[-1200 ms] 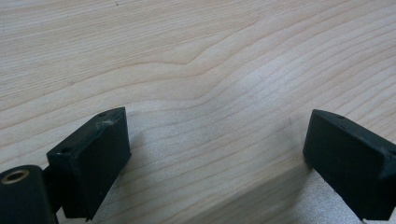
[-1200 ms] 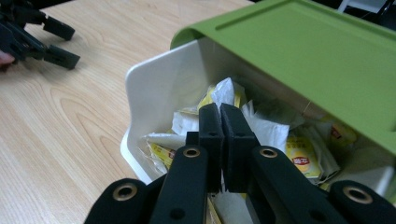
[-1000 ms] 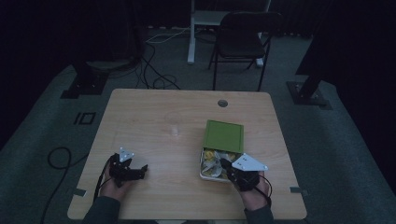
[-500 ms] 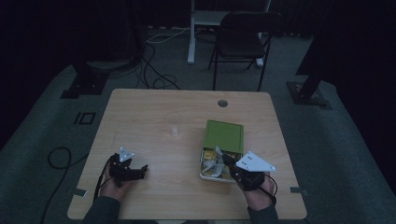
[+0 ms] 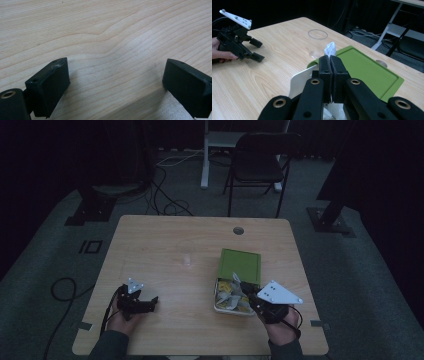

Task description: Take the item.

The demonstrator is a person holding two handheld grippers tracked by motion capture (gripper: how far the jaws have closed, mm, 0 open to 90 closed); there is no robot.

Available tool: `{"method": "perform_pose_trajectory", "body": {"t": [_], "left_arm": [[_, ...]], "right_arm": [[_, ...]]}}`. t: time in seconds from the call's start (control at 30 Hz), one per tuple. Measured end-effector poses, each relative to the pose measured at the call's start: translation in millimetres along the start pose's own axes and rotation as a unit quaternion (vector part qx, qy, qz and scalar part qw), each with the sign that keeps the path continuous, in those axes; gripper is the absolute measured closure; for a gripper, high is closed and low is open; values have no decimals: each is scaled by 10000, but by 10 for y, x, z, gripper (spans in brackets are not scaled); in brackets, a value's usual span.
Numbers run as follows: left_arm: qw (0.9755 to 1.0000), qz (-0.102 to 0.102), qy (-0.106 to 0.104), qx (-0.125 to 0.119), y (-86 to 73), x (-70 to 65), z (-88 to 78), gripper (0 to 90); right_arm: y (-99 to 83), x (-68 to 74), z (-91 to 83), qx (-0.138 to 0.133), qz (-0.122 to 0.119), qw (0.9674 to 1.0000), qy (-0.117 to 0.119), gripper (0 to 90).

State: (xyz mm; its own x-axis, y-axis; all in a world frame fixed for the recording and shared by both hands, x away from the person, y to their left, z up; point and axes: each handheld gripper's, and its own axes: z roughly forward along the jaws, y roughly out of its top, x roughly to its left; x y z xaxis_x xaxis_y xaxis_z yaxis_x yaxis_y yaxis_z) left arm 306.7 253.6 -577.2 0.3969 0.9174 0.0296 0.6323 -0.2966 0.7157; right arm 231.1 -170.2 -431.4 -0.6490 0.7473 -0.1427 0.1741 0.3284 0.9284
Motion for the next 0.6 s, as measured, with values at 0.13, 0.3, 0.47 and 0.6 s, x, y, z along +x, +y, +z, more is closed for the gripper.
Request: {"method": "perform_pose_trajectory", "body": {"t": [0.13,0.3,0.47,0.6], "left_arm": [[10000,-1,-1,0,0,0,0,80],[10000,0,-1,-1,0,0,0,80],[10000,-1,-1,0,0,0,0,80],[10000,0,0,0,0,0,0,80]], "right_arm": [[26,40,15,-33,-26,10000,61,888],[55,89,53,-65,-58,9999,139,889],[77,116,74,-78,-83,9998,187,890],[112,146,120,-100,-106,9996,256,890]]}}
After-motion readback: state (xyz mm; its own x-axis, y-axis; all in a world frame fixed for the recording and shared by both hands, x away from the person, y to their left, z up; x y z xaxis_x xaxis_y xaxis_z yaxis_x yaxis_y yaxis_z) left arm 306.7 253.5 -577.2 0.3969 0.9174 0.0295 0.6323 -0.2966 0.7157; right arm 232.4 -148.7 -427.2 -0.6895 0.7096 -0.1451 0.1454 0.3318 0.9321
